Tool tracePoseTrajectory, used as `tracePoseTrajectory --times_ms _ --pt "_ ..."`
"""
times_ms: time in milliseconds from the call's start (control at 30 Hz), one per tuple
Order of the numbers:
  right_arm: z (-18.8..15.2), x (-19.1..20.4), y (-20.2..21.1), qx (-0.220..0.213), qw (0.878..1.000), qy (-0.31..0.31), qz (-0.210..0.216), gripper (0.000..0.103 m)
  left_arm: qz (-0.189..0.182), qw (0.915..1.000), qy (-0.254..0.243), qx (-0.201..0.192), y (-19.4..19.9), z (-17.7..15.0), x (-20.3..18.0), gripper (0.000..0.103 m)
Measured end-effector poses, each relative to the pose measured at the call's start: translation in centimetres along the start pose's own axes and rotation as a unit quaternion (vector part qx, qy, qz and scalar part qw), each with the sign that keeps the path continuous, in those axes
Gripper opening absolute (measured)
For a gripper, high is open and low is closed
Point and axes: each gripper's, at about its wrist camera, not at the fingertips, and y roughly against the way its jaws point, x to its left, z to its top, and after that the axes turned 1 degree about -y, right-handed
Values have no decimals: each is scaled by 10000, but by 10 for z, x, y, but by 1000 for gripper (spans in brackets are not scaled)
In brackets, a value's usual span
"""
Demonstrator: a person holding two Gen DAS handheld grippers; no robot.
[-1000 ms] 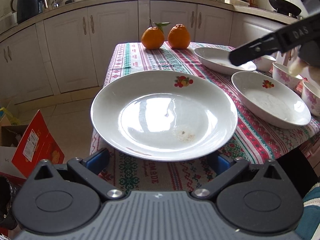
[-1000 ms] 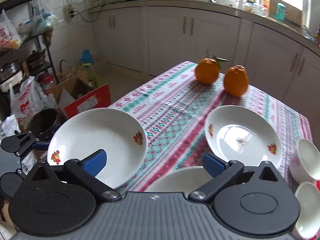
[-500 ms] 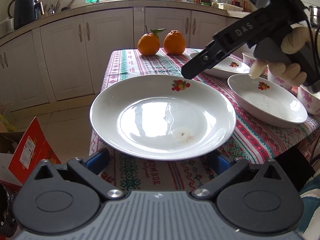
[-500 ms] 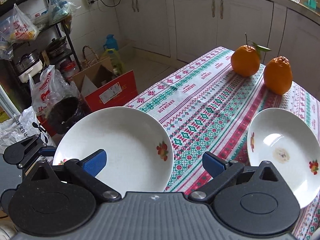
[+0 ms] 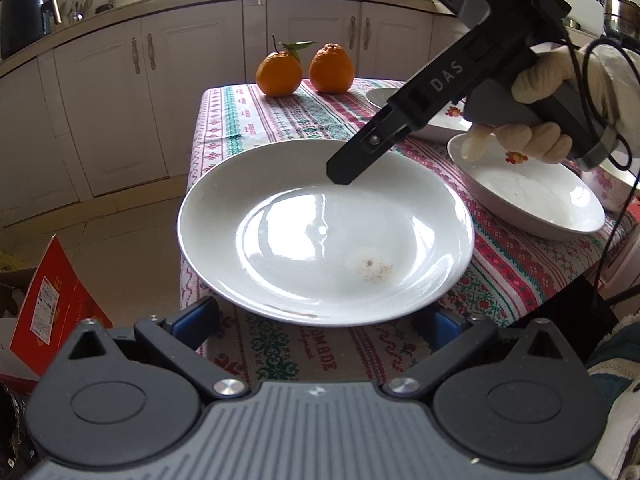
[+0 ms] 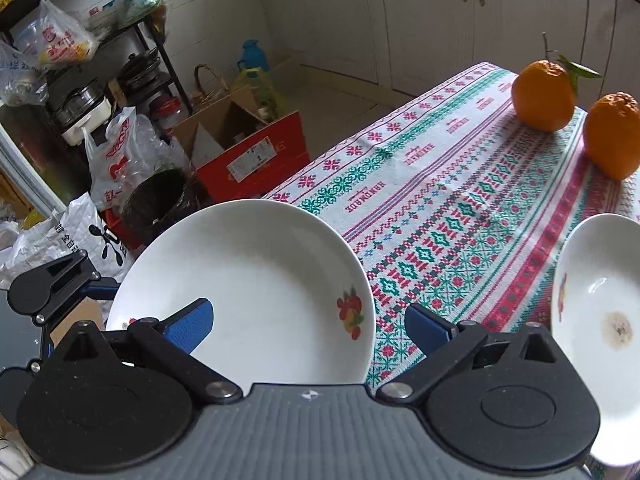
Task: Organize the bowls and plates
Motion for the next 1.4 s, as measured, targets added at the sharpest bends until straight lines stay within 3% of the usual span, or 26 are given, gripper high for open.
tracePoseTrajectory --times_ms 233,467,933,1400 --pt "6 -4 -8 54 9993 -18 358 101 -86 9993 -365 24 -3 5 1 103" --pt "8 -10 -15 157 9985 -152 512 85 -213 9987 -459 78 -3 6 3 102" --pt "10 -17 -12 184 9961 -403 768 84 -397 9970 -628 234 -11 13 8 102" --pt "26 -34 -11 54 9978 -502 426 85 -523 9954 -776 192 -36 34 22 102"
